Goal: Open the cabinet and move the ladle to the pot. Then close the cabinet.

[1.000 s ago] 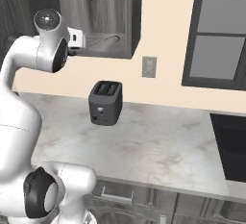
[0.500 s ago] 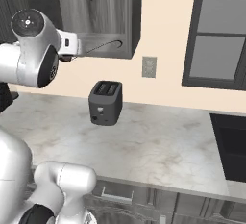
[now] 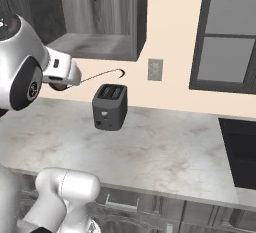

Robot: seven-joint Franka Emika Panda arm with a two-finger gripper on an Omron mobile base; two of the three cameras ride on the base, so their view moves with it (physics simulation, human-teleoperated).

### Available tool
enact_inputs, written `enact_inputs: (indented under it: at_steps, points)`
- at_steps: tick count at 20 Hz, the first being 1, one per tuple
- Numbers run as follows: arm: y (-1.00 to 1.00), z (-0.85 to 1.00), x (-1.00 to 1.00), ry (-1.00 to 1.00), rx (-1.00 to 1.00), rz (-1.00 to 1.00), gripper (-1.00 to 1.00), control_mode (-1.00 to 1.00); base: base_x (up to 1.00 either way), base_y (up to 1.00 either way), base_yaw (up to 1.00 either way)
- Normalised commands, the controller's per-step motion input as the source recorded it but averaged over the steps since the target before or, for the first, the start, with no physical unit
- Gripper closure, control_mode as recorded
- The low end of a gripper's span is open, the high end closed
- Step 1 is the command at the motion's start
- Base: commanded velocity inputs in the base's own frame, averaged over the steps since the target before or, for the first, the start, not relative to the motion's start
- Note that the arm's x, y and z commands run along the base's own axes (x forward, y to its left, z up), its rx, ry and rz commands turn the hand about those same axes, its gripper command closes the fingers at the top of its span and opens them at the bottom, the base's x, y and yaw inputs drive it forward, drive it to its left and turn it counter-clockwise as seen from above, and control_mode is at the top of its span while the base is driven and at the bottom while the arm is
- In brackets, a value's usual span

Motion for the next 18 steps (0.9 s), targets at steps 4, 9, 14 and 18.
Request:
enact_inputs:
  at_steps: [4,9,14,18]
  points:
    - [-0.1,-0.39,-0.42,0.3,0.0,-0.02,1.0,-1.0,0.0,0.0,0.0]
    - [-0.02,-0.51,-0.14,0.09,0.0,0.0,1.0,-1.0,0.0,0.0,0.0]
    - [-0.11,-0.19,-0.1,0.04,0.0,0.0,1.0,-1.0,0.0,0.0,0.0]
    - [0.0,0.0,0.0,0.0,0.0,0.0,1.0,1.0,-0.89,-0.45,-0.03]
